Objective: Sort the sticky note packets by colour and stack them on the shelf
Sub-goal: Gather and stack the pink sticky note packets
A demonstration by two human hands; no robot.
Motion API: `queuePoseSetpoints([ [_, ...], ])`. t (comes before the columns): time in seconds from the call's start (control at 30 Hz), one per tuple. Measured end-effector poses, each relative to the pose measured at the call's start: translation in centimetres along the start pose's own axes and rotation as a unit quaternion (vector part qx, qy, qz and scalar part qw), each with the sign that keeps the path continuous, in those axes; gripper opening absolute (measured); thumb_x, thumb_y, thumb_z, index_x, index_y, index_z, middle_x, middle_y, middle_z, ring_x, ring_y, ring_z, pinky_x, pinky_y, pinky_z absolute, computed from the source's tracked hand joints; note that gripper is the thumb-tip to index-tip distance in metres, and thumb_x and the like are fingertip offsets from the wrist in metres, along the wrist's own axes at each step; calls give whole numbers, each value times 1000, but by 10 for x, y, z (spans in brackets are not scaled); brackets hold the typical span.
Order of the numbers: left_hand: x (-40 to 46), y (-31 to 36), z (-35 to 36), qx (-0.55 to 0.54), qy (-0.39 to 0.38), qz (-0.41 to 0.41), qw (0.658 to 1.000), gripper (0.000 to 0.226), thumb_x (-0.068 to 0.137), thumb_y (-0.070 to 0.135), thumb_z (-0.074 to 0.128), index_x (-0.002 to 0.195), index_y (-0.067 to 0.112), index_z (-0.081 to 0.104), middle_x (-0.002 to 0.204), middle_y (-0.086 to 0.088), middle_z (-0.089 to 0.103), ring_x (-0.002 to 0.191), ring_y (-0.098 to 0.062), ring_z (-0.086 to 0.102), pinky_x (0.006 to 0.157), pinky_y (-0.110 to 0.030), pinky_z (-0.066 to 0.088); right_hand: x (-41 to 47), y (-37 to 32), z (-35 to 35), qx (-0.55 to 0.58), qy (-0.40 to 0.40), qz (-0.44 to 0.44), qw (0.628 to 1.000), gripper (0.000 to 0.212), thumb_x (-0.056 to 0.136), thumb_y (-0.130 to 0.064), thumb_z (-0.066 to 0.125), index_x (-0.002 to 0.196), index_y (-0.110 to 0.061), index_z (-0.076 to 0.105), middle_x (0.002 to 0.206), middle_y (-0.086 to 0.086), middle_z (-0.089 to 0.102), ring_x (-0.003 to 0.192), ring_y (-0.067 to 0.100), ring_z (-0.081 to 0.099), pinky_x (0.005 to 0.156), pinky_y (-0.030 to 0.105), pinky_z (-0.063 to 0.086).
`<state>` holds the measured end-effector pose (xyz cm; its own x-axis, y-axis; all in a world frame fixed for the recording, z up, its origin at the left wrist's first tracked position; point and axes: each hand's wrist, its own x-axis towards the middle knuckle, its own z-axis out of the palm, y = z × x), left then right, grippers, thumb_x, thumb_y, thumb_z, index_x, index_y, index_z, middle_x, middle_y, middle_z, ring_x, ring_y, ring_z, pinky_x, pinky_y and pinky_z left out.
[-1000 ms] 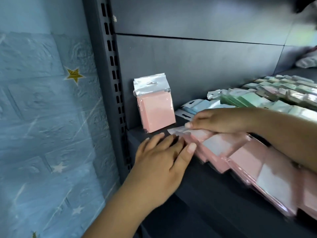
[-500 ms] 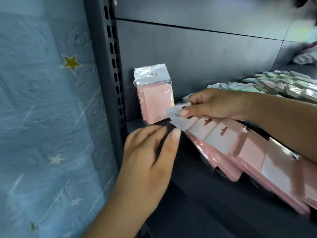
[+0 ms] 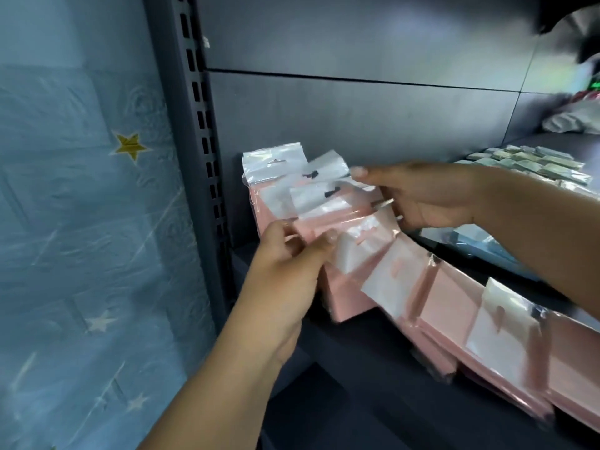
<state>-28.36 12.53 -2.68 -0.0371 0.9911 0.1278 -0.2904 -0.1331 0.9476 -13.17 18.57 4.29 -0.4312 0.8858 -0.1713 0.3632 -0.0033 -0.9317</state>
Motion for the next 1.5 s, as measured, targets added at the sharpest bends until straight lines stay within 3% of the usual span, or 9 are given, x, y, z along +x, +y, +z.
queuePoseSetpoints([
  [0.27,11,8,1,-30,54,151,987,24,82,11,64,94,29,53,86,18,68,85,0,65,78,-28,54,-3,-3,0,-7,-20,-14,1000,38,59,-27,65,94,-12,65,81,0,72,70,12,69,72,25,58],
  [0.33,8,9,2,52,50,215,974,20,85,21,60,91,33,46,80,31,63,78,13,60,69,-13,50,-3,-5,2,-7,9,-42,999,39,56,-29,66,91,-11,65,79,1,72,68,11,69,72,24,58],
  [0.53,7,26,1,157,42,275,948,15,91,31,46,84,31,32,87,20,46,73,24,51,61,-1,43,-2,-18,18,-164,178,-178,954,25,71,-37,70,73,-12,66,47,-11,62,45,-4,56,49,8,48],
  [0.63,12,31,-5,117,18,244,963,30,81,26,62,89,31,34,96,18,51,80,16,57,68,-10,50,-3,-25,22,-197,205,-209,936,48,57,-53,66,69,-6,67,57,-2,66,54,-1,54,64,18,55],
  [0.8,17,31,-17,77,-17,161,984,40,60,43,64,94,35,44,86,21,66,79,8,65,68,-22,53,0,-26,27,-274,221,-173,920,70,41,-74,44,56,-6,50,47,-1,44,45,7,39,45,15,32],
  [1.03,-7,21,-14,-20,65,123,990,35,77,35,59,110,28,52,103,12,67,91,-3,66,64,-27,56,-6,-15,31,-214,127,-71,966,80,67,-76,34,75,-2,63,67,5,61,61,18,57,64,25,49],
  [1.13,-27,12,-15,-113,119,60,985,29,88,25,54,116,30,55,111,7,68,98,-11,65,70,-39,59,-16,-7,20,-339,49,47,938,51,79,-66,42,79,-18,61,76,-2,60,67,11,54,62,23,46],
  [1.33,-61,-7,-20,-146,220,49,963,10,89,25,56,95,31,60,101,7,71,94,-13,67,70,-41,58,-22,4,12,-391,-7,146,909,61,73,-69,50,102,-15,54,99,2,57,80,15,55,75,29,46],
  [1.5,-81,-11,-20,-156,226,17,961,8,90,22,55,93,28,60,73,10,72,60,-6,70,42,-28,53,-8,11,17,-384,17,184,905,50,75,-63,59,94,-16,55,84,1,57,71,16,54,63,23,43],
])
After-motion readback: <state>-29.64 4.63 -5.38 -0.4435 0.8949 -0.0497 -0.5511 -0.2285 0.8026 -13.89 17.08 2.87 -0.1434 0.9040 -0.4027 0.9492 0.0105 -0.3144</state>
